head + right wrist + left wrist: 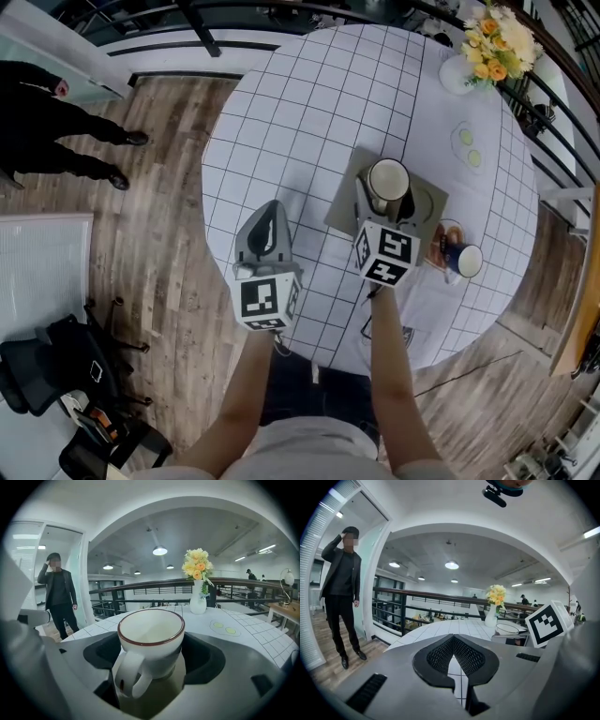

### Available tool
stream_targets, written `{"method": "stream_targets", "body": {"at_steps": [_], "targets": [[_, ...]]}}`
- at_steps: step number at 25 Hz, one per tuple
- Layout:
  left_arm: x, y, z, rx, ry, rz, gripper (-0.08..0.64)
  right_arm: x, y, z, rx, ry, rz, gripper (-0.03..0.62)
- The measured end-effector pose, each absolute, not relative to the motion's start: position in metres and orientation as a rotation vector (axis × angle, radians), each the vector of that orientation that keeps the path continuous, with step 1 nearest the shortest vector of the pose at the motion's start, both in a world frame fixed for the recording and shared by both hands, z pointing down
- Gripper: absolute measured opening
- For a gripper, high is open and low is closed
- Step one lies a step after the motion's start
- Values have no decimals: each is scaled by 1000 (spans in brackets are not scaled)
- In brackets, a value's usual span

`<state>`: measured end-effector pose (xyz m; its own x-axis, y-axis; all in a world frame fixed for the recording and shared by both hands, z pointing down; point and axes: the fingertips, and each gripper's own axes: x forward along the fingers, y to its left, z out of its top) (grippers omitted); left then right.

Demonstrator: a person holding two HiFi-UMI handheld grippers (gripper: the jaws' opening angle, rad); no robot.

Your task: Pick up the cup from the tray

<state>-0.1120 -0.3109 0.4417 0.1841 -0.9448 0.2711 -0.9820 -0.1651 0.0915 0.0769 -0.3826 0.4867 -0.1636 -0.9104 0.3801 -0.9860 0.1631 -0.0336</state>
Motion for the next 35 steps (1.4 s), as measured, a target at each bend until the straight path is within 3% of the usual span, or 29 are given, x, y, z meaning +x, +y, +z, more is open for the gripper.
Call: {"method": "stream_targets", "body": {"at_steps": [20, 29, 35], "targets": [[-117, -313, 450, 2197, -1851, 234, 6, 80, -371, 461, 1864, -2220, 339, 355], [-117, -303, 432, 2212, -1866, 199, 6, 73, -324, 393, 1803, -2389, 288, 354], [-109, -289, 420, 2253, -1860, 171, 5, 59, -277, 403, 1738, -2420, 322, 355]]}}
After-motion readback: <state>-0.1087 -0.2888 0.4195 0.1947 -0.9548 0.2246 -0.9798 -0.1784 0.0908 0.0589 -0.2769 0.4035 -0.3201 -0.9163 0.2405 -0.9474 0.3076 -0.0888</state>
